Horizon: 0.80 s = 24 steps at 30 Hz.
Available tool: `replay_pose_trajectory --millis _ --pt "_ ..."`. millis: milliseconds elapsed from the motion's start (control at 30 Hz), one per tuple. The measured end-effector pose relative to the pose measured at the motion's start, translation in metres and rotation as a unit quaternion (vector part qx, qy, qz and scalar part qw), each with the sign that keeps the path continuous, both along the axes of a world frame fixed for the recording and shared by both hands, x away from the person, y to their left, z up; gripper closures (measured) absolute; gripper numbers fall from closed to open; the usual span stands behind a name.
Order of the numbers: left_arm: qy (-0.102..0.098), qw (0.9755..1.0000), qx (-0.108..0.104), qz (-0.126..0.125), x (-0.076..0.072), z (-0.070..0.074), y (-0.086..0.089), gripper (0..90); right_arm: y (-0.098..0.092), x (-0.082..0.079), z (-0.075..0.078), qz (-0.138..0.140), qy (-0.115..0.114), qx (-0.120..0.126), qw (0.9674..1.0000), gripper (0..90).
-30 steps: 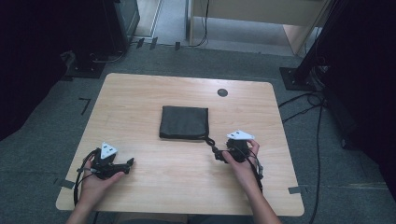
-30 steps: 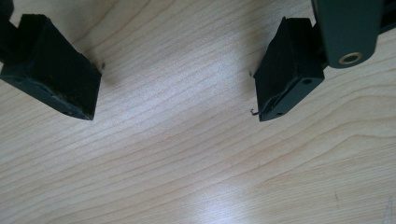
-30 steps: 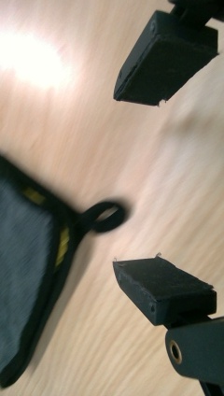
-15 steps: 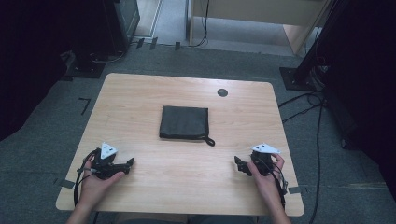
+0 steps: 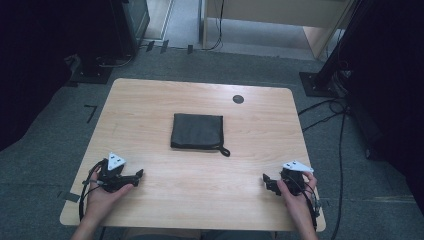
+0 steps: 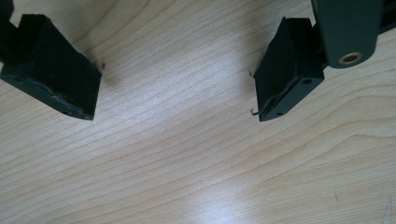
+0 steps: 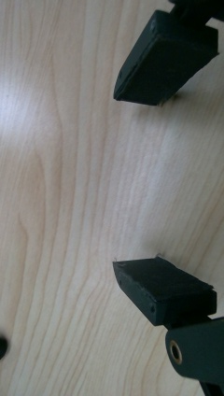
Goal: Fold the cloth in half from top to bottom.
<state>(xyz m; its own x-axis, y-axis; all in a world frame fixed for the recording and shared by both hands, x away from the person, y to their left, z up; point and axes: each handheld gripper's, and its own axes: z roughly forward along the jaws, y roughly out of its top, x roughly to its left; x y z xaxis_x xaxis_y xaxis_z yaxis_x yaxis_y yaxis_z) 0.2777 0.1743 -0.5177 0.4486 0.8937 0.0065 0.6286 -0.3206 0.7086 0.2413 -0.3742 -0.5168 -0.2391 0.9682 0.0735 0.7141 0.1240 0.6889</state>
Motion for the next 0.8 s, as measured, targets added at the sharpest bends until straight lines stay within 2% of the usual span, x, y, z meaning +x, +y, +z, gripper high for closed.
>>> replay_pose_trajectory --millis 233,333,500,800 --pt "0.000 1.0000 0.001 0.001 0.0000 0.0000 -0.0002 14.2 -0.0052 -0.0070 -0.0022 0.001 -0.003 -0.026 0.9997 13.5" --pt "0.000 1.0000 0.001 0.001 0.0000 0.0000 -0.0002 14.2 -0.0071 -0.0082 -0.0029 0.004 -0.005 -0.025 0.9997 11.2" --pt "0.000 1.0000 0.001 0.001 -0.0001 0.0000 -0.0002 14.2 -0.0107 -0.0101 -0.0090 -0.001 -0.025 -0.020 0.9995 3.5" --pt "0.000 1.0000 0.000 0.001 0.0001 0.0000 -0.0003 14.1 -0.0108 -0.0101 -0.0090 -0.001 -0.024 -0.019 0.9995 3.5"
